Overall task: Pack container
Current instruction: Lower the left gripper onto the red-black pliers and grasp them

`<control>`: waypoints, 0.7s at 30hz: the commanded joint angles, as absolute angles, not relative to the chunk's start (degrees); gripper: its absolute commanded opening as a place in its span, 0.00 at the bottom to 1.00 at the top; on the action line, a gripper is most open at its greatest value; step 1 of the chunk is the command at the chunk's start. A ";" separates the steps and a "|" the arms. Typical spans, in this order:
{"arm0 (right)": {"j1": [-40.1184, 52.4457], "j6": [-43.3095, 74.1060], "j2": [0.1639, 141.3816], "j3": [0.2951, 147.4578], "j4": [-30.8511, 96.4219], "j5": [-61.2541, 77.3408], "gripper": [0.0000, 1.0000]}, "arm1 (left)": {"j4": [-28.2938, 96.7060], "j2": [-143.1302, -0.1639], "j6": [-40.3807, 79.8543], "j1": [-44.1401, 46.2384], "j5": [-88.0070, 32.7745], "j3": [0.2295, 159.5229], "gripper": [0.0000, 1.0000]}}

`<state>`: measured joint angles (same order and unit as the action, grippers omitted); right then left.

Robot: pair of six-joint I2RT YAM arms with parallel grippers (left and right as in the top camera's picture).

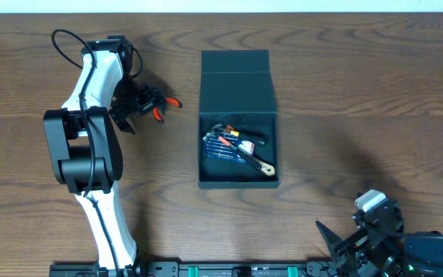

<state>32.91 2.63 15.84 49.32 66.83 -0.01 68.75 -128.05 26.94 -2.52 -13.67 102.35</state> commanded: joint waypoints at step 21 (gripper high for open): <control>32.60 3.62 15.70 49.28 66.89 -0.19 0.99 | 68.07 -133.12 25.76 -0.40 -6.76 106.10 0.90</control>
